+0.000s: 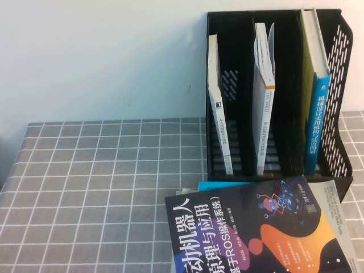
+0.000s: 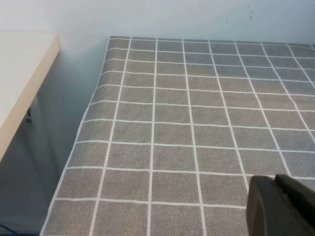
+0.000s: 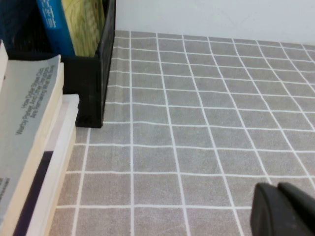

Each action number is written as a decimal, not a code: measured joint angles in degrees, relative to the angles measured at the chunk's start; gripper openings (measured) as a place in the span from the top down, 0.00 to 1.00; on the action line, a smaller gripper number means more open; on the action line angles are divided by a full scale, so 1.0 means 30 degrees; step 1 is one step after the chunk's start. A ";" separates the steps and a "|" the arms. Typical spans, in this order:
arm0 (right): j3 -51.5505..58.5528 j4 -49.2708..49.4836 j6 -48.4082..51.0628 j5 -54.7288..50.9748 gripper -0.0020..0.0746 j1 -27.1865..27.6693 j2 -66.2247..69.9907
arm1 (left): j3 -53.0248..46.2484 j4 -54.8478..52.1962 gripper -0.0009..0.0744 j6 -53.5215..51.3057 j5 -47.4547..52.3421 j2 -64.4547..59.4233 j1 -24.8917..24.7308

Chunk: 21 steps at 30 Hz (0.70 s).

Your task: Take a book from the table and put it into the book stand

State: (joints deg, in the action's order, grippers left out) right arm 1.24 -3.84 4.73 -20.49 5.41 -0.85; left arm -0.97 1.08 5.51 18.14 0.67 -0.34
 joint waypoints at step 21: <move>0.0156 0.0072 -0.0409 0.1865 0.98 0.0000 0.0000 | 0.0000 0.0000 0.99 0.0000 -0.0379 0.0000 0.0000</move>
State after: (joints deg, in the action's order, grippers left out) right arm 1.71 -3.63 3.51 -14.89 5.41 -0.85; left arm -0.97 1.08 5.51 17.00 0.67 -0.34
